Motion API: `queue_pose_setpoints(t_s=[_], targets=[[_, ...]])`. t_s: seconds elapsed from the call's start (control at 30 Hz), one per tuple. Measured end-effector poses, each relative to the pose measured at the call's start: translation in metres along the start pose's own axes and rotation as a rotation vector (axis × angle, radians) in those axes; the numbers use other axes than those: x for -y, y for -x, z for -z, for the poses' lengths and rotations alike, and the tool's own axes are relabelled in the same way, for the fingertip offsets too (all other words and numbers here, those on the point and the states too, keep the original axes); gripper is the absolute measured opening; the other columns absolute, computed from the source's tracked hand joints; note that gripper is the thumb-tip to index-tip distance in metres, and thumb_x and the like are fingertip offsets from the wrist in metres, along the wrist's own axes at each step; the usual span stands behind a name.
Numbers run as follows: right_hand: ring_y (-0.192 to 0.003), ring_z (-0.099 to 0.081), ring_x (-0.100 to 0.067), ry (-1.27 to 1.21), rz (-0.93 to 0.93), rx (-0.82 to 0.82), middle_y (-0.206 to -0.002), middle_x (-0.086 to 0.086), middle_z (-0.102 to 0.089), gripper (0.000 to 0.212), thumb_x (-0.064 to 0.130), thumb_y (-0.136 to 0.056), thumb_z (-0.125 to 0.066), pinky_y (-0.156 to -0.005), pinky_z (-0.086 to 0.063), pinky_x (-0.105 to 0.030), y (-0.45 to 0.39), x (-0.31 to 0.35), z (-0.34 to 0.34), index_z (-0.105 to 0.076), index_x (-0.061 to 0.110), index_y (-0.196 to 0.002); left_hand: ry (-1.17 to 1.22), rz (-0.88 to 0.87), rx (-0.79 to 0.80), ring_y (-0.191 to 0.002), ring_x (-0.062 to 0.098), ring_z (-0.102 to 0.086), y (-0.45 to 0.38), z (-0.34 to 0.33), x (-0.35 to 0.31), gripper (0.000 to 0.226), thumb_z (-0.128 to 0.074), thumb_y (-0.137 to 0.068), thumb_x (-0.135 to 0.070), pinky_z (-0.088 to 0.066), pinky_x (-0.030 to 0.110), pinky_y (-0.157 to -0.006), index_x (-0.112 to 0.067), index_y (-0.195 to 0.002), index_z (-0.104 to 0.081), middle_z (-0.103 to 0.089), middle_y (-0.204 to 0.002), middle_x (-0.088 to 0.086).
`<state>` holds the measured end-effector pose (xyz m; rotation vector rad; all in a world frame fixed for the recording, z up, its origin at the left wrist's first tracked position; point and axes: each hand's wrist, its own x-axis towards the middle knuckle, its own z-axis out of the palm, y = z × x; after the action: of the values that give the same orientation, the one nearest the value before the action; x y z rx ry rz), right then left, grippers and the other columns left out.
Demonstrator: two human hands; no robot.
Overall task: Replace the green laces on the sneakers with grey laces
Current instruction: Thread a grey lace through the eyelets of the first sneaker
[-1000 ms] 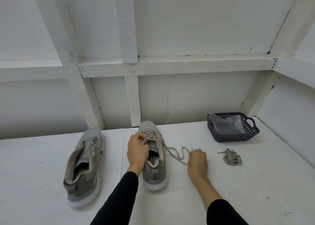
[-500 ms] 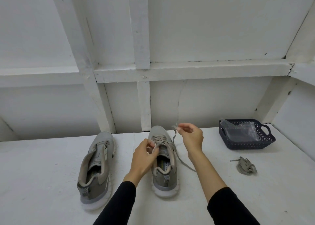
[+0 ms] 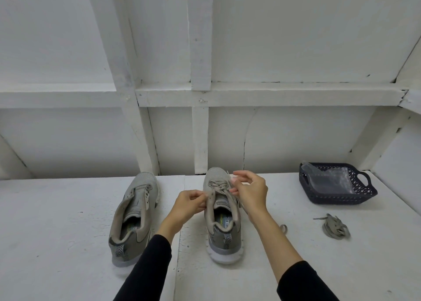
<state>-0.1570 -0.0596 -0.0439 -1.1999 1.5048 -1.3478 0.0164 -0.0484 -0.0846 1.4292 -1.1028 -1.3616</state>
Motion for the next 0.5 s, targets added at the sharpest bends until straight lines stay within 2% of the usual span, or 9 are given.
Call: queue_pose_setpoints(t_s=[0.1,0.17,0.3,0.4,0.5], targets=[[-0.064,-0.065,-0.007,0.200,0.056,0.126,-0.082,-0.002,-0.071,0.016,0.003,-0.090,-0.062,-0.069,-0.056,-0.021,0.003,-0.006,-0.008,-0.073,0.007,-0.101,-0.020,0.016,0.018,-0.079,0.019,-0.065,-0.005,0.001,0.001,0.013,-0.057,-0.096,-0.007,-0.056,0.022,-0.070,-0.004,-0.097,-0.069,-0.069,-0.087,0.014],[-0.077,-0.064,-0.012,0.359,0.143,0.184,-0.088,-0.002,-0.070,0.016,0.005,-0.092,-0.060,-0.078,-0.053,-0.023,0.007,-0.005,-0.011,-0.074,0.007,-0.100,0.002,0.026,0.030,-0.076,0.018,-0.066,-0.006,0.001,0.000,0.012,-0.057,-0.096,-0.006,-0.056,0.022,-0.069,-0.003,-0.096,-0.069,-0.070,-0.085,0.014],[-0.083,-0.059,-0.014,0.580,0.278,0.241,-0.093,-0.004,-0.066,0.015,0.012,-0.094,-0.059,-0.071,-0.042,-0.019,0.010,-0.001,-0.017,-0.073,0.008,-0.091,0.031,0.050,0.048,-0.077,0.020,-0.067,-0.008,0.005,0.000,0.011,-0.060,-0.094,-0.006,-0.058,0.024,-0.072,-0.001,-0.096,-0.070,-0.070,-0.086,0.017],[-0.086,-0.055,-0.016,0.720,0.336,0.286,-0.101,-0.004,-0.058,0.018,0.012,-0.097,-0.053,-0.074,-0.044,-0.023,0.009,-0.001,-0.017,-0.070,0.008,-0.096,0.037,0.057,0.052,-0.081,0.024,-0.066,-0.010,0.006,-0.001,0.012,-0.063,-0.093,-0.007,-0.059,0.026,-0.075,0.001,-0.097,-0.070,-0.070,-0.088,0.020],[-0.092,-0.055,-0.019,0.873,0.381,0.364,-0.104,-0.005,-0.058,0.019,0.010,-0.097,-0.050,-0.078,-0.046,-0.030,0.010,-0.002,-0.019,-0.068,0.006,-0.097,0.062,0.059,0.039,-0.080,0.024,-0.066,-0.010,0.005,0.000,0.009,-0.064,-0.092,-0.006,-0.059,0.025,-0.074,-0.002,-0.090,-0.072,-0.070,-0.087,0.020]])
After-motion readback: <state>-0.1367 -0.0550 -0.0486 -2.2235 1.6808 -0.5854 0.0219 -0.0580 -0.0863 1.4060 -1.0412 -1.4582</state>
